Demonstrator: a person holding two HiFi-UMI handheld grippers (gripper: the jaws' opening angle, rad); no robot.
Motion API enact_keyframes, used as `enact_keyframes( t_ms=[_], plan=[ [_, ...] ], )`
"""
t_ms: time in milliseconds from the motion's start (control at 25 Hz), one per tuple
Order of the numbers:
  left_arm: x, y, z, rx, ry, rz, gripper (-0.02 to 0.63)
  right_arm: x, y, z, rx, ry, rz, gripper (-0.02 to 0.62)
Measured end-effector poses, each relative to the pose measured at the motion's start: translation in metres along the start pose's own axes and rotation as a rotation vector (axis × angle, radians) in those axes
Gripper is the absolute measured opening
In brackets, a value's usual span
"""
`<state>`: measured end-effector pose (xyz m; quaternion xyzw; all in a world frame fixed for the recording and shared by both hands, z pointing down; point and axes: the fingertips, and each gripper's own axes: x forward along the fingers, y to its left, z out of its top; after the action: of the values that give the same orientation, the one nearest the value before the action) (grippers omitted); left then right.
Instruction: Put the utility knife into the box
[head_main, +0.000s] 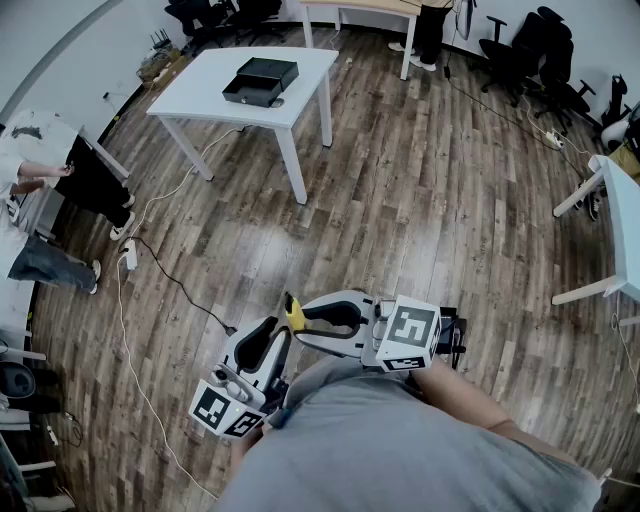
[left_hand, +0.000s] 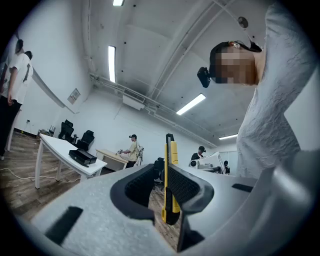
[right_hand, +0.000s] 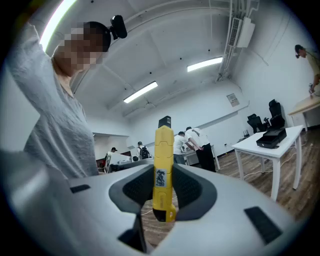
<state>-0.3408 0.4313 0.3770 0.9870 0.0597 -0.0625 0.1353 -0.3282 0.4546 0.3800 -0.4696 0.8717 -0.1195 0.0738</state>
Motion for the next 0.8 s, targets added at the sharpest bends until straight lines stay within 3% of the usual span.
enact_keyframes(
  t_ms=[800],
  plan=[
    [0.0008, -0.0059, -0.0004, 0.013, 0.017, -0.003, 0.095, -0.0003, 0.0051, 0.0009, 0.003, -0.004, 0.017, 0.126]
  ],
)
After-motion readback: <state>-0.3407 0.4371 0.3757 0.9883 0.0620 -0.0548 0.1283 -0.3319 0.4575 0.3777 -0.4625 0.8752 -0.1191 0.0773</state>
